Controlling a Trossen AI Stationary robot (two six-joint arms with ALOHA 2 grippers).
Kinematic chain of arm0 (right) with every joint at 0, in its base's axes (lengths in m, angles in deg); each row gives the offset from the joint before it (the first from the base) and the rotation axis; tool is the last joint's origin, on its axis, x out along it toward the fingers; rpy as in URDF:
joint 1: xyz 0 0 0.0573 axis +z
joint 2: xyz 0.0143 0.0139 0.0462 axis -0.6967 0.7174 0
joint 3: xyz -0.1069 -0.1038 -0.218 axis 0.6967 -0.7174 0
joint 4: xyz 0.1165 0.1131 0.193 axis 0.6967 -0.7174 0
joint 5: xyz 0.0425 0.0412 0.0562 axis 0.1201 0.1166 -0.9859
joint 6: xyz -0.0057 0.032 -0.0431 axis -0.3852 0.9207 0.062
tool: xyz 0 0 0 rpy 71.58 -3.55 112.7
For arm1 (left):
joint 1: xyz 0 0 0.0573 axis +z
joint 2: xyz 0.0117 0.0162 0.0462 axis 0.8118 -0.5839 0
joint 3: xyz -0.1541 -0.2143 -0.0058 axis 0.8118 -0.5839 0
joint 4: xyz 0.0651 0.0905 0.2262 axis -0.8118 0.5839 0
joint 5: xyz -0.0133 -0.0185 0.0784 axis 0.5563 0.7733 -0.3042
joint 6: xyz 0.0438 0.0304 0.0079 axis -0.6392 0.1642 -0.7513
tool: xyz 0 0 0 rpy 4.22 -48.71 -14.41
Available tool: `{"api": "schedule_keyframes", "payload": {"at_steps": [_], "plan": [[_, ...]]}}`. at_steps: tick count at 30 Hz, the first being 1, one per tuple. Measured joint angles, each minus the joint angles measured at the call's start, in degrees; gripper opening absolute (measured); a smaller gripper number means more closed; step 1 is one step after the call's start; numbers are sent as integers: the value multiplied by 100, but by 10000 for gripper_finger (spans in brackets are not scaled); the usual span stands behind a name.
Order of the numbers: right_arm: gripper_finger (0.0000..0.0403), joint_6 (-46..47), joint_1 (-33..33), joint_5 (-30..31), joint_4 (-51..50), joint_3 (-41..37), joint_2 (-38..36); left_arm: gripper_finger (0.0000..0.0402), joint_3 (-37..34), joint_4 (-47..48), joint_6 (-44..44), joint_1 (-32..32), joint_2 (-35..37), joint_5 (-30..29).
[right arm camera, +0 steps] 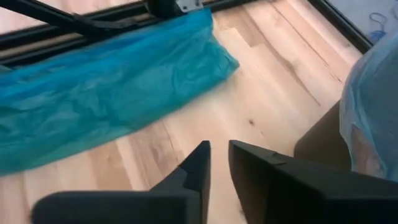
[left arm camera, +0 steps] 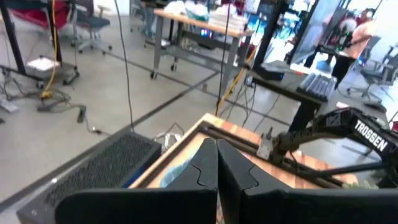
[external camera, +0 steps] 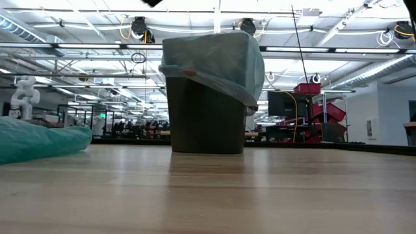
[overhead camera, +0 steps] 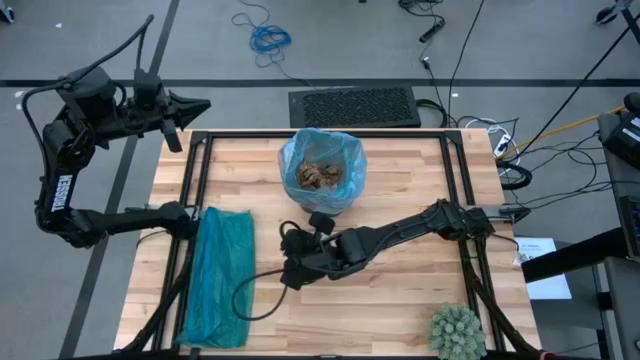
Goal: Place trash/remove bag and relplace
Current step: Close the blue trash bag in the trash bin
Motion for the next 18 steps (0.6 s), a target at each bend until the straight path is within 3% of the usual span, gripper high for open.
{"api": "schedule_keyframes", "payload": {"at_steps": [9,18], "plan": [[120,-23,-42,23,-53,2,115,0,0,193,-68,-1,65,52],[126,-46,-170,77,-1059,2,137,0,0,193,-72,-1,41,52]]}}
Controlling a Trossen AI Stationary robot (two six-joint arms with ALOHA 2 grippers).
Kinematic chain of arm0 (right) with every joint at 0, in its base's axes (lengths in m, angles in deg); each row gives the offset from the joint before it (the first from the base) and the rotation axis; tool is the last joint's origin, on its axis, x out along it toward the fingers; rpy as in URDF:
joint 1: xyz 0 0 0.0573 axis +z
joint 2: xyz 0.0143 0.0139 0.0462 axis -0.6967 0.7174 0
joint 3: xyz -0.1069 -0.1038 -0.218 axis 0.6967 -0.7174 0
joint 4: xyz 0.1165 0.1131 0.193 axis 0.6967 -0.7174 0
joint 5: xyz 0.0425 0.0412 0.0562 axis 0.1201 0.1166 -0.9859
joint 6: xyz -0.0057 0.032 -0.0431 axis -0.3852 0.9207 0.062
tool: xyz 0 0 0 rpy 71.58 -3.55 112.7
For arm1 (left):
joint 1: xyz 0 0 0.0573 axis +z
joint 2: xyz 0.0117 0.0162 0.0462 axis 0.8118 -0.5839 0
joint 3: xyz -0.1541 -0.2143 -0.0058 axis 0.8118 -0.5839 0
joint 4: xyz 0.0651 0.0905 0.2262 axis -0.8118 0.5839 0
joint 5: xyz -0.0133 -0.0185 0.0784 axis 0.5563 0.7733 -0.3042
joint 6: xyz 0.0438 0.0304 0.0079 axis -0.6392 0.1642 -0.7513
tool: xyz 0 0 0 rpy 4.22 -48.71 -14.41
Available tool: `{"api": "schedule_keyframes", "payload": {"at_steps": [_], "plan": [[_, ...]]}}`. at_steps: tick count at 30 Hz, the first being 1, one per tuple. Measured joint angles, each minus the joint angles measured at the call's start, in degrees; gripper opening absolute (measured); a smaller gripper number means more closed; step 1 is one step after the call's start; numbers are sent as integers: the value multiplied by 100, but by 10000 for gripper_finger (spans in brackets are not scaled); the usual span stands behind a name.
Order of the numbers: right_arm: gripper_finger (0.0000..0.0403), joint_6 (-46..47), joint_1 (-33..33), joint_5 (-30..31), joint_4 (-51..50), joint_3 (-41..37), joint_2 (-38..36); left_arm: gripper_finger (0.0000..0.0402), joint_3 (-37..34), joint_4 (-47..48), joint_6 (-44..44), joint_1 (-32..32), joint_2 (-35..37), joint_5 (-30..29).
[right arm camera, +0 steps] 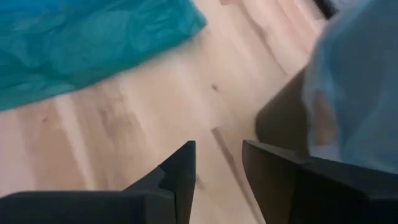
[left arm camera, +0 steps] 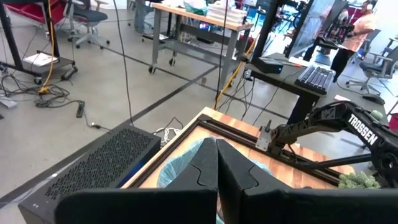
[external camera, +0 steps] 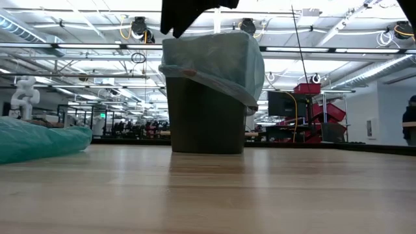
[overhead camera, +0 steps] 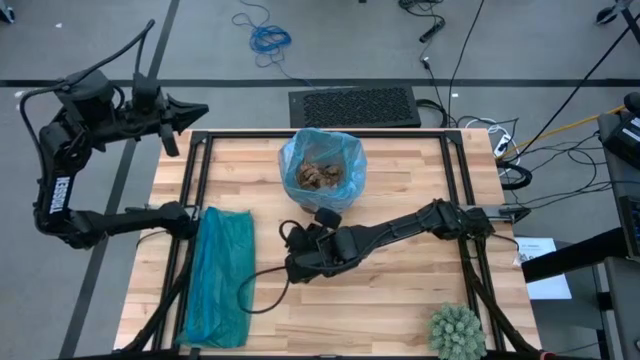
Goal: Place trash/remove bag and relplace
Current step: Close the blue trash bag in the trash bin
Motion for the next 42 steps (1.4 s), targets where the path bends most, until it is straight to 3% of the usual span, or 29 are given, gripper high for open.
{"api": "schedule_keyframes", "payload": {"at_steps": [14,23,31,42], "plan": [[126,47,-359,634,36,-36,0,0,0,0,-48,0,-91,0],[126,548,-648,437,146,-760,8,0,0,0,-50,0,-80,0],[126,718,-430,518,338,-651,-38,0,0,109,-197,0,-80,0],[125,1104,-103,656,-338,-651,-82,0,0,94,-190,0,-89,0]]}}
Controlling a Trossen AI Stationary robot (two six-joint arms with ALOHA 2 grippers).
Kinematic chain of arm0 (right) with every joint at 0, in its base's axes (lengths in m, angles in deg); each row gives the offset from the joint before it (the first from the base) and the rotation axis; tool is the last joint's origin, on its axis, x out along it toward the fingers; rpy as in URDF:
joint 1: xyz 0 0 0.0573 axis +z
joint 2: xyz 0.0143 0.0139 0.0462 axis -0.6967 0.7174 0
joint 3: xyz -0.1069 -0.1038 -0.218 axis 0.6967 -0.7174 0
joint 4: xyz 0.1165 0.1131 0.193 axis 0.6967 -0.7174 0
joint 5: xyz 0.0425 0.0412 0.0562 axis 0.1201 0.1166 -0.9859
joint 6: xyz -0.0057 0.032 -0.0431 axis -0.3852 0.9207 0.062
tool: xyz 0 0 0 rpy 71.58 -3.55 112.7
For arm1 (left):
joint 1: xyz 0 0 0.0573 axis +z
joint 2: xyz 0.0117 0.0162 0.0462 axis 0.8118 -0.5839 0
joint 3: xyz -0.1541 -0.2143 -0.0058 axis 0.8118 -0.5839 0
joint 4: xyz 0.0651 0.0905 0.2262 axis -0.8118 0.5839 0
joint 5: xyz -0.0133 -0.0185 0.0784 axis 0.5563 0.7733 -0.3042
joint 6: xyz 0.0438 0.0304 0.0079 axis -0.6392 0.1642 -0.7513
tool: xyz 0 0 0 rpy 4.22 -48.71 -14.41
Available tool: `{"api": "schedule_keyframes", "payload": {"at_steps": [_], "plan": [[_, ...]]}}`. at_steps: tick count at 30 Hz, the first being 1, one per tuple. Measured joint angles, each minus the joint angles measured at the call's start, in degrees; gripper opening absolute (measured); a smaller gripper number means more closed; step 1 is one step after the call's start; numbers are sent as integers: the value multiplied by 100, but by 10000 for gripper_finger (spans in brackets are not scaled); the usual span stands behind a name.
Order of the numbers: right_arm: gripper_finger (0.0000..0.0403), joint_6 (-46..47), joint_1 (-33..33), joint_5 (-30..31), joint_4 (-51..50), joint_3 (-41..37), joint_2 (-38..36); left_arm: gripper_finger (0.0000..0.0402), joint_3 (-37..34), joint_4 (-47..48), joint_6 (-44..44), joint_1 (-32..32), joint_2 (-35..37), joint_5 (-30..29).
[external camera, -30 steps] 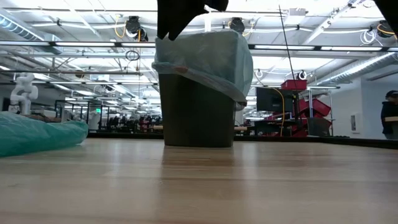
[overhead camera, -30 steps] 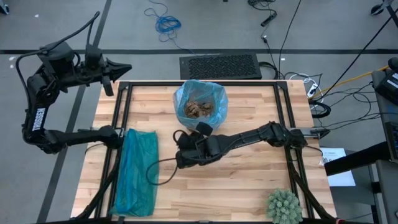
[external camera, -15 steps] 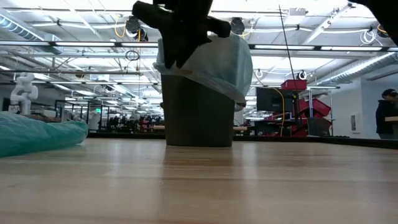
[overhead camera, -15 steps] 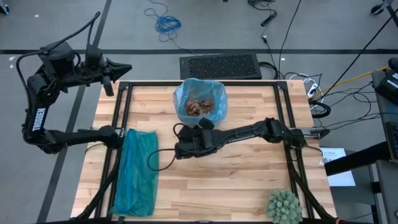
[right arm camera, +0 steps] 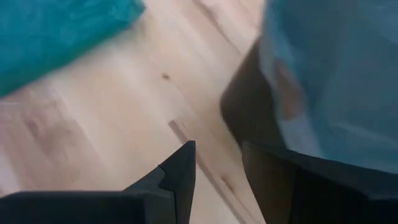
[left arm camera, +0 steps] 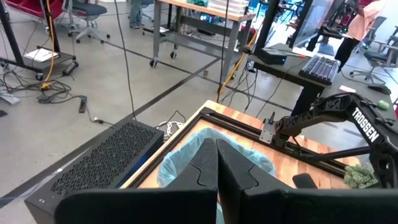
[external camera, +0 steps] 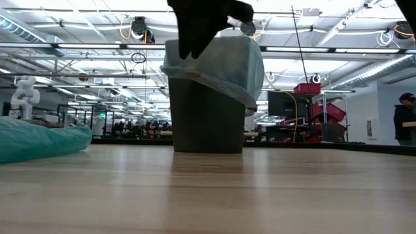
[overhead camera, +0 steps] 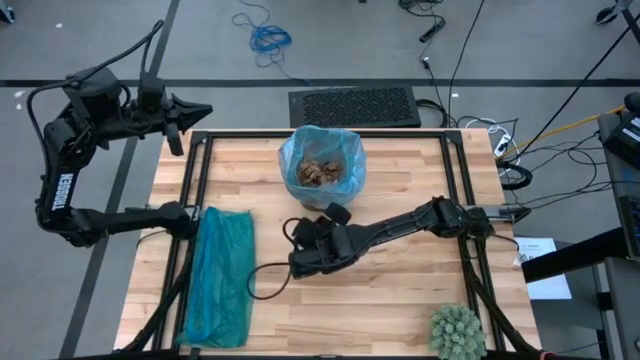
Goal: Place trash/remove bag and relplace
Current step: Close the blue trash bag in the trash bin
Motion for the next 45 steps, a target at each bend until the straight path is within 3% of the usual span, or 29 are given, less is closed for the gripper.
{"api": "schedule_keyframes", "payload": {"at_steps": [5,14,21,27,33,45], "plan": [[125,371,-117,240,-659,-3,-5,0,0,-7,26,0,-12,-1],[119,364,-620,132,-668,-50,58,0,-1,-6,30,0,-46,-1],[11,-62,-696,1,-586,-50,58,0,-2,-6,33,0,-46,-2],[1,-66,-576,-111,-483,40,60,0,-2,-5,31,0,-46,-2],[0,-308,-266,-95,-520,695,47,0,-2,-6,30,0,-46,-2],[0,-562,-109,15,-416,693,-725,0,-2,-6,15,0,-46,-2]]}}
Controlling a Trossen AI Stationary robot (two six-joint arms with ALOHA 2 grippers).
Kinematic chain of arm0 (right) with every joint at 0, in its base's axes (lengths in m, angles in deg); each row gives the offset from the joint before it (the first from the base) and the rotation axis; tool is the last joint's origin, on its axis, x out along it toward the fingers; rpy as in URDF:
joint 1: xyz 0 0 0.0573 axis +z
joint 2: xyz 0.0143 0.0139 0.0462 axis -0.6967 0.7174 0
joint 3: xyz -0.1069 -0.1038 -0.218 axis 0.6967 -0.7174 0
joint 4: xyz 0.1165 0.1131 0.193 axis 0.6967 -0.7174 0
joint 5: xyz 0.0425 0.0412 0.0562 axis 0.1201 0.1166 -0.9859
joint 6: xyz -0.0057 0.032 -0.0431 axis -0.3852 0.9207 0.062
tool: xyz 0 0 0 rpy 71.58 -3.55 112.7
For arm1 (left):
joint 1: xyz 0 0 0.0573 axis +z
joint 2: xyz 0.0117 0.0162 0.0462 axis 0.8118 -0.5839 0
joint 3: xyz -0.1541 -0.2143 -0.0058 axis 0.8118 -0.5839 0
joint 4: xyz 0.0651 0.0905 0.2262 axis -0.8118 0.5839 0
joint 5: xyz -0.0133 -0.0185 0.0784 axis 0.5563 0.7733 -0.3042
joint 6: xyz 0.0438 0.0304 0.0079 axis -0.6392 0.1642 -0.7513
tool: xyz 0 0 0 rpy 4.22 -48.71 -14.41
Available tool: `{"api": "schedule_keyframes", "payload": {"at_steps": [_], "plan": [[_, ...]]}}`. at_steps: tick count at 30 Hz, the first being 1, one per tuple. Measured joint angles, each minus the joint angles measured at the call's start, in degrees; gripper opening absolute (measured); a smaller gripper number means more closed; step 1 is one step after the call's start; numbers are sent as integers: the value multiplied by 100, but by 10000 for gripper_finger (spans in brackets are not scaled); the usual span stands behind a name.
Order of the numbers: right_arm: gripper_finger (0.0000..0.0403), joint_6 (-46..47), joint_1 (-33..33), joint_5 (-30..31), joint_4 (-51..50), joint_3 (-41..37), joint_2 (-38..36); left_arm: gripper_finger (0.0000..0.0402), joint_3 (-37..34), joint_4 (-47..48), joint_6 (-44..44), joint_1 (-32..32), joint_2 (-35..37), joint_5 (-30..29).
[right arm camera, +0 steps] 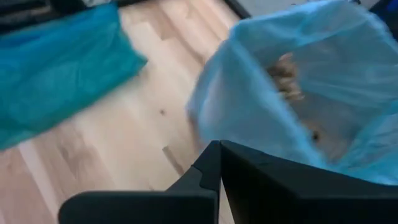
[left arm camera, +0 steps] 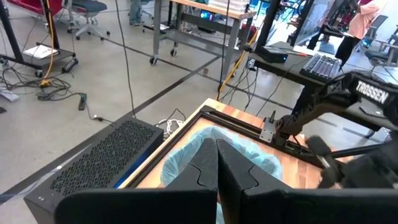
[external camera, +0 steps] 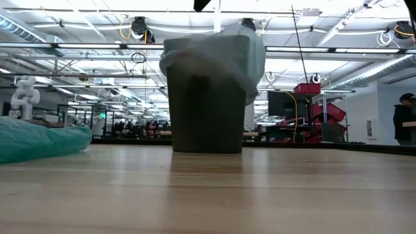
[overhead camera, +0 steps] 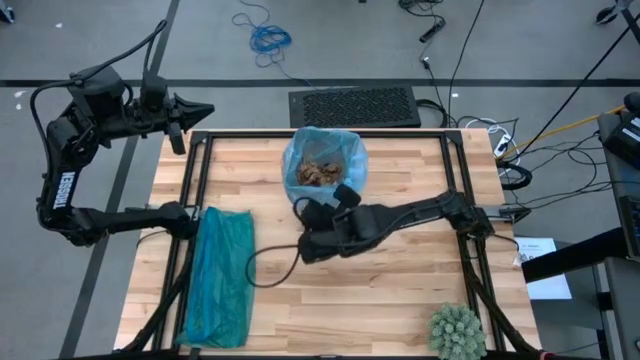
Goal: Place trash/remove bag and relplace
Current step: Close the blue trash bag in the trash bin
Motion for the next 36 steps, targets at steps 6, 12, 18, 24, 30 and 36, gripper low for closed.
{"api": "schedule_keyframes", "payload": {"at_steps": [6,12,18,24,30,36], "plan": [[0,-484,-471,-30,397,0,-326,0,0,152,-15,0,0,0],[4,-1395,-836,-1538,921,4,-548,0,0,418,-15,0,0,0],[58,-1801,-483,-1685,835,2,-346,0,0,406,-13,0,-48,0],[137,-1623,-225,-1406,671,0,43,0,0,410,-20,0,-153,0],[169,-1449,-251,-998,312,-7,429,0,0,443,-201,0,-221,-28],[123,-1187,-447,-772,59,-7,819,0,0,472,-315,0,-241,-127]]}}
